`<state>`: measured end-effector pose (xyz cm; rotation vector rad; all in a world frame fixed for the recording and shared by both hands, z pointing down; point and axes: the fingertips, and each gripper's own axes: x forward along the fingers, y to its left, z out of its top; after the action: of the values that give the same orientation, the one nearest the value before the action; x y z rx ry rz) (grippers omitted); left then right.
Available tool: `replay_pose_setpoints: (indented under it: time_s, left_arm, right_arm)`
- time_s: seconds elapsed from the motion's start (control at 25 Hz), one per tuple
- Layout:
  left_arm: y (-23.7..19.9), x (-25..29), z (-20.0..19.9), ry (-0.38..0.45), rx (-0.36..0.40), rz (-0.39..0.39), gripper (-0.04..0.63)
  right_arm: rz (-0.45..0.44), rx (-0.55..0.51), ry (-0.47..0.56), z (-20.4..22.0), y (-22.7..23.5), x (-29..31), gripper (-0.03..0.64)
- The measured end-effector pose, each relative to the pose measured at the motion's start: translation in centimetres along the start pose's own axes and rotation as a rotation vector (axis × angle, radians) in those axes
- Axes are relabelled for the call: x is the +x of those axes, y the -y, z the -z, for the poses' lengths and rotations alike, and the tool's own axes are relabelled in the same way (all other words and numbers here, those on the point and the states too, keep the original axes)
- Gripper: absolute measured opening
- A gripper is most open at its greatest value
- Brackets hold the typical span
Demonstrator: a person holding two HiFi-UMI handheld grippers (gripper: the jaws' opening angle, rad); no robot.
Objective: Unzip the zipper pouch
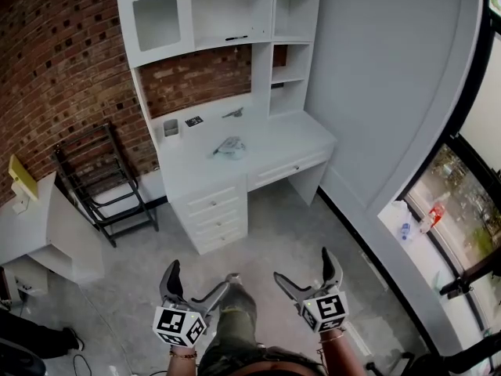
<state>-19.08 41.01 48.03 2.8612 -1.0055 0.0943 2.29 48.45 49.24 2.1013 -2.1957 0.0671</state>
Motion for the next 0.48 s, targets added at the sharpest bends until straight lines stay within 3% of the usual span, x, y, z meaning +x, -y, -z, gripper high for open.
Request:
replay_pose_setpoints:
  time_s: [0.16,0.48]
  left_arm:
    - [-3.2,4.5,-0.3,-0.004,-0.026,0.008,0.568]
    - [-11.3,13.7,-3.2,-0.005,-0.057,0.023,0.568]
  right_arm:
    - [-0.027,-0.059,-0.013,-1.0,0.4,5.0,0.569]
    - [-0.005,-0.046,-0.029,-2.4,3.4,17.5,0.569]
